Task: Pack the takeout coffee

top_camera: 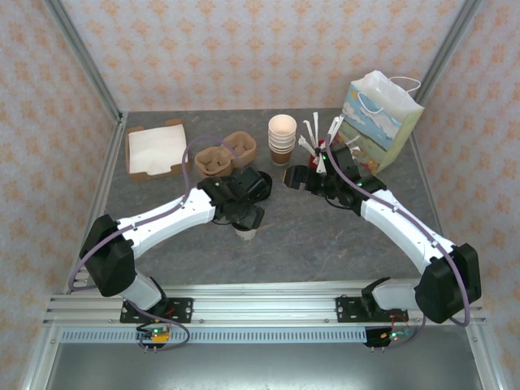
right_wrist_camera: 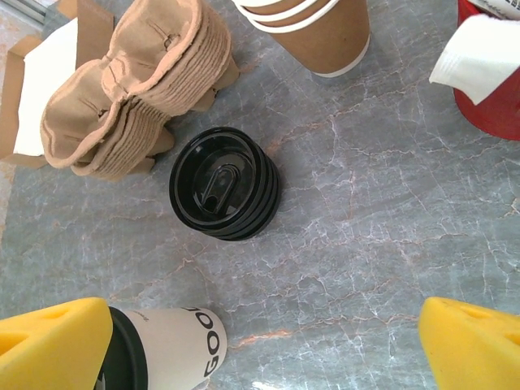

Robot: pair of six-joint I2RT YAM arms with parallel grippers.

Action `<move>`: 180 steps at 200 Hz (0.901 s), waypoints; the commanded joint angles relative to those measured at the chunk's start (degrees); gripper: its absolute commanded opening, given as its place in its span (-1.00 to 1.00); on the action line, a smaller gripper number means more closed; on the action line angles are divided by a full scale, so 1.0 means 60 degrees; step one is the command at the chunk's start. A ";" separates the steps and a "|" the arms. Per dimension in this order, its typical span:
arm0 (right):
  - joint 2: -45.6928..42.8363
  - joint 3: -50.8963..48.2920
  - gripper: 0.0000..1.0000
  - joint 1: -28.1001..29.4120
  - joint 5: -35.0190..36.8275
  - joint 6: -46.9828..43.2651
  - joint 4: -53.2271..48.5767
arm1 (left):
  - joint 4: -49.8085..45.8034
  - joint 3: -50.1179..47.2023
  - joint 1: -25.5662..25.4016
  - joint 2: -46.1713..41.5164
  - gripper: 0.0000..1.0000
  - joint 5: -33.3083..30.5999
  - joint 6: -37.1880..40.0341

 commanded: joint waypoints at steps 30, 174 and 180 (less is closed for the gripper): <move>0.0035 -0.0119 0.95 0.0007 0.0029 0.0110 0.0316 | -0.1772 -0.0965 0.0043 0.1202 -0.06 0.0350 0.0651; 0.0085 -0.0224 0.95 0.0023 0.0016 0.0161 0.0377 | -0.1901 -0.1113 -0.0218 0.1522 -0.07 0.0200 0.0773; 0.0093 -0.0210 0.95 0.0029 0.0002 0.0152 0.0370 | -0.1859 -0.0969 -0.0217 0.1416 -0.06 0.0274 0.0702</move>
